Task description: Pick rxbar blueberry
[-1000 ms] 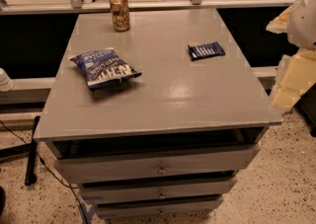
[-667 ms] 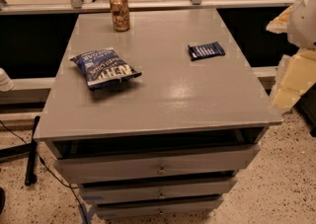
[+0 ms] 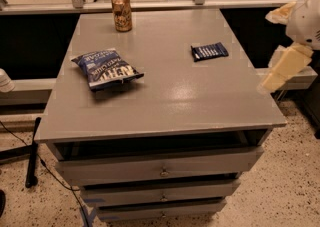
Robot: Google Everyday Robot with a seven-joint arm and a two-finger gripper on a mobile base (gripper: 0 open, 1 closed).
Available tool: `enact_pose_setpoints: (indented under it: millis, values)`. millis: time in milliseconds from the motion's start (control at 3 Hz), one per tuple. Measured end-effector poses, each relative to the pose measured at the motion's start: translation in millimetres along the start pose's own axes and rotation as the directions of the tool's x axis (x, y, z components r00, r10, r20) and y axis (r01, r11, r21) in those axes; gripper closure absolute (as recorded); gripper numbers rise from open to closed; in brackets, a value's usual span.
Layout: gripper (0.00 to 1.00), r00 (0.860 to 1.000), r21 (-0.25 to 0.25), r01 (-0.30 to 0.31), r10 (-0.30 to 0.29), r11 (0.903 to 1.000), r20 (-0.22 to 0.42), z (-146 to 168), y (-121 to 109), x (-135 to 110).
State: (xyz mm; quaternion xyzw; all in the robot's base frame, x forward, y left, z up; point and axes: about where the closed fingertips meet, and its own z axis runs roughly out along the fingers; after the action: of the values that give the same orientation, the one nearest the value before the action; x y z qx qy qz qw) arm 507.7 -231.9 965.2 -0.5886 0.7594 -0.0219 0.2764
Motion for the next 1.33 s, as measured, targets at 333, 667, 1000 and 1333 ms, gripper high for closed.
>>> enact_pose_setpoints:
  millis: [333,667,1000,1333]
  values:
    - [0.0,0.992,0.046,-0.048,0.042,0.9978,0.12,39,-51,8]
    - [0.0,0.98,0.007,-0.108,0.105,0.9942,0.17,89,-90,11]
    - [0.0,0.966,-0.069,-0.167,0.178,0.9835,0.19,142,-107,7]
    - [0.0,0.938,-0.137,-0.231,0.258,0.9634,0.232,180,-119,0]
